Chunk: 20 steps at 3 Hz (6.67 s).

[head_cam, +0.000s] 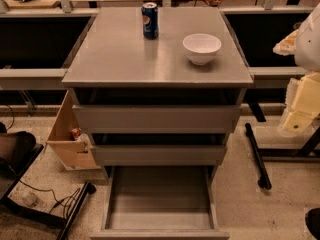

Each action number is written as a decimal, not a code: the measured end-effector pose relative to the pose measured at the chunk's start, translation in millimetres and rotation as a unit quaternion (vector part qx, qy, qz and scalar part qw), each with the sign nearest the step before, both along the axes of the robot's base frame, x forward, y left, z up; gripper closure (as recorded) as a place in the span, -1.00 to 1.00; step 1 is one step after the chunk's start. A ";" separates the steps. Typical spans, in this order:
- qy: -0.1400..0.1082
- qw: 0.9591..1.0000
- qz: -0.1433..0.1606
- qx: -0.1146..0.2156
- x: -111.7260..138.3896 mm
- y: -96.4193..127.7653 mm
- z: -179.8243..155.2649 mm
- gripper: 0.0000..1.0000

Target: Close bottom drawer

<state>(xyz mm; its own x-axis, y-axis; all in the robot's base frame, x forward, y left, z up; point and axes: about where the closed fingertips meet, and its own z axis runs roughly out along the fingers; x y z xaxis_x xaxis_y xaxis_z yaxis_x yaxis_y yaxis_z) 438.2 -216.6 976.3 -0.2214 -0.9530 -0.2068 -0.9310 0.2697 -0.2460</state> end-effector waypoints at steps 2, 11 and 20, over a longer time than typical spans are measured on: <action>-0.012 1.000 -0.004 -0.001 2.0 2.0 -0.5 -1.00; 0.147 0.982 -0.115 -0.009 -36.9 63.4 -590.8 -0.02; 0.172 0.972 -0.131 0.096 -84.6 110.4 -869.2 1.00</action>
Offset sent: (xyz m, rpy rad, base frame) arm 0.0059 0.0042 -0.0069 -0.0051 -0.0433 -0.0202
